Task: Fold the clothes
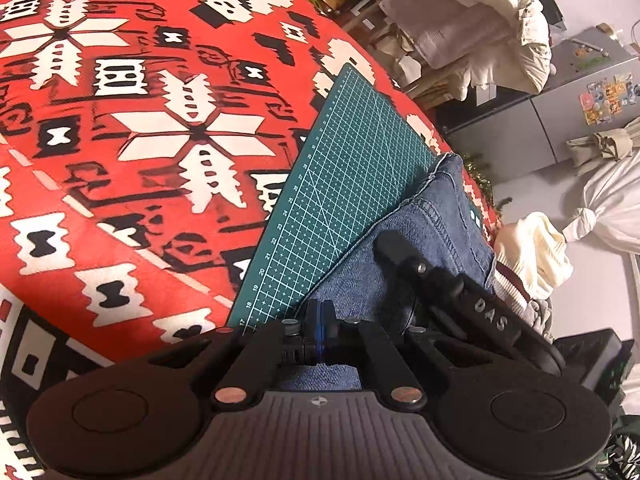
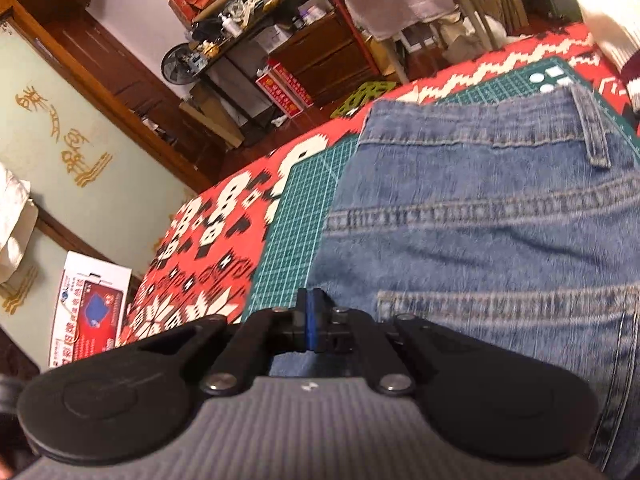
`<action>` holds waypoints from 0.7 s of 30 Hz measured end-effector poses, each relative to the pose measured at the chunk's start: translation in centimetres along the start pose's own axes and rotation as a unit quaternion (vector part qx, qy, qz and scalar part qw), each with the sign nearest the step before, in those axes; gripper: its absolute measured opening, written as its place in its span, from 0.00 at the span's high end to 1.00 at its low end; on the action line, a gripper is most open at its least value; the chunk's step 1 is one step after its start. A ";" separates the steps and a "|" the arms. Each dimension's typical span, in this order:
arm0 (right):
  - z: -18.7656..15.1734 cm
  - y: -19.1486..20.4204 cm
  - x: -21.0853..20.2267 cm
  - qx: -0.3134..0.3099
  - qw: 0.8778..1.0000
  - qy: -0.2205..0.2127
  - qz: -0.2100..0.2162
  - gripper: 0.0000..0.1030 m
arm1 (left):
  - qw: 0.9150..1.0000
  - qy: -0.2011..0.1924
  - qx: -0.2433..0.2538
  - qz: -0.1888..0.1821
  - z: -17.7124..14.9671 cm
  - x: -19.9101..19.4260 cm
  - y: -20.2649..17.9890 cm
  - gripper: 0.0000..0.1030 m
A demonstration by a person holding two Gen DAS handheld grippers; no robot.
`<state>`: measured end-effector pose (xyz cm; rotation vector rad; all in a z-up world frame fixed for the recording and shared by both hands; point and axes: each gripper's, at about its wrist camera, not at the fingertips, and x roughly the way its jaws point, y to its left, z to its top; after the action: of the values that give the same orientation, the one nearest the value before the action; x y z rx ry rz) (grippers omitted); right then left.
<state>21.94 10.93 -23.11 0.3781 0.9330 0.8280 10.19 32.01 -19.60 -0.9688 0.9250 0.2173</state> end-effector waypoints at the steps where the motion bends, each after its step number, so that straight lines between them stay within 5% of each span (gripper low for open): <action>1: 0.0 -0.1 0.0 0.002 1.000 -0.002 0.000 1.00 | 1.000 0.001 0.000 0.000 0.0 0.0 0.0 0.97; 9: -0.8 1.3 -1.5 0.014 0.999 0.032 0.027 0.95 | 0.999 0.022 -0.026 -0.015 0.0 -0.6 0.6 0.98; 21: -5.3 3.7 -3.4 0.002 0.996 0.085 0.012 0.96 | 0.999 0.034 -0.040 0.001 -0.7 -1.6 2.3 0.97</action>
<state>14.74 10.43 -21.91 0.3272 1.0902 0.8902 7.51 33.13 -19.94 -1.0546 0.9848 0.2261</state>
